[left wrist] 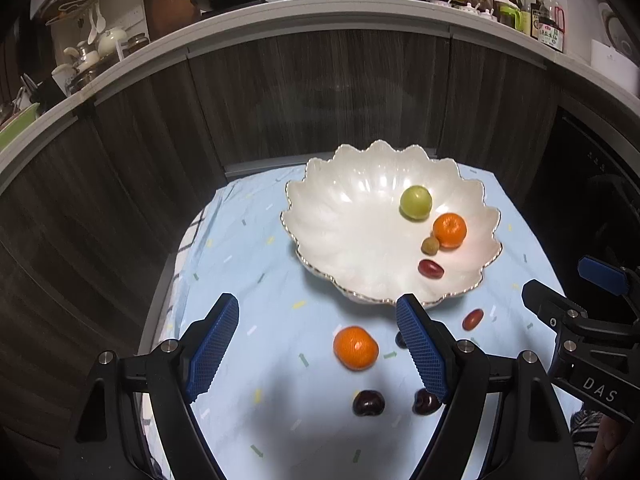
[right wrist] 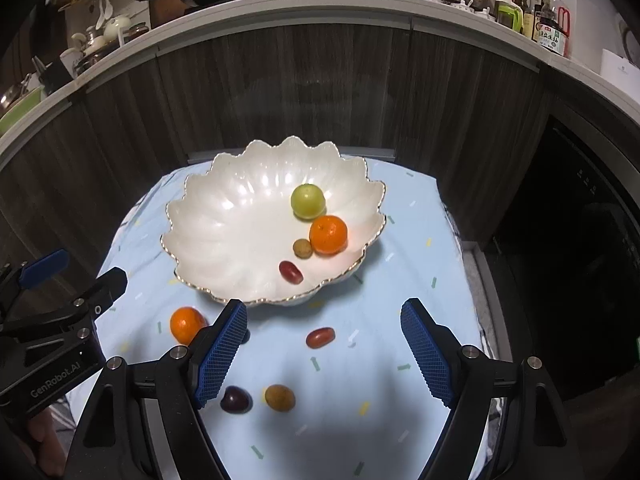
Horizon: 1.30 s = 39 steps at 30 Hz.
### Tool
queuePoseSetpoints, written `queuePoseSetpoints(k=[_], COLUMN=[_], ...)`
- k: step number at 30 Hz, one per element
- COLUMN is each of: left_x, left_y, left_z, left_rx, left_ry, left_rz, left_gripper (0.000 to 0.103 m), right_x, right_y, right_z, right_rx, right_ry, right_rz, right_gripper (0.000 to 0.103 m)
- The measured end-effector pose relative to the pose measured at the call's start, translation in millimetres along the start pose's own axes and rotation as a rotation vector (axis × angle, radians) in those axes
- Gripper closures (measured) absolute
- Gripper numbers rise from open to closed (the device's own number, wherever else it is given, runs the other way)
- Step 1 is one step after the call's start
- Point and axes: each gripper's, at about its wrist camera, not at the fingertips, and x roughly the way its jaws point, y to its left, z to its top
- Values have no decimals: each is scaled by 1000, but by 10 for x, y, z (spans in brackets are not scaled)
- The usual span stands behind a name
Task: Organize fruits
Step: 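Withdraw both grippers from the bowl back over the fruits on the cloth, then lower the left gripper onto a dark red cherry while the right gripper approaches a brown fruit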
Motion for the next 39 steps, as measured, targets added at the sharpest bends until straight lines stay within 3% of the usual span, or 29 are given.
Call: queuePoseSetpoints(k=[39], left_x=[414], left_y=[-131], left_z=[-642], left_rx=[48], left_ry=[122], left_rz=[-36], left_gripper=[23], right_x=[390], right_y=[75], right_z=[-571], right_rx=[-39], right_ry=[138], right_rz=[30], right_gripper=[23])
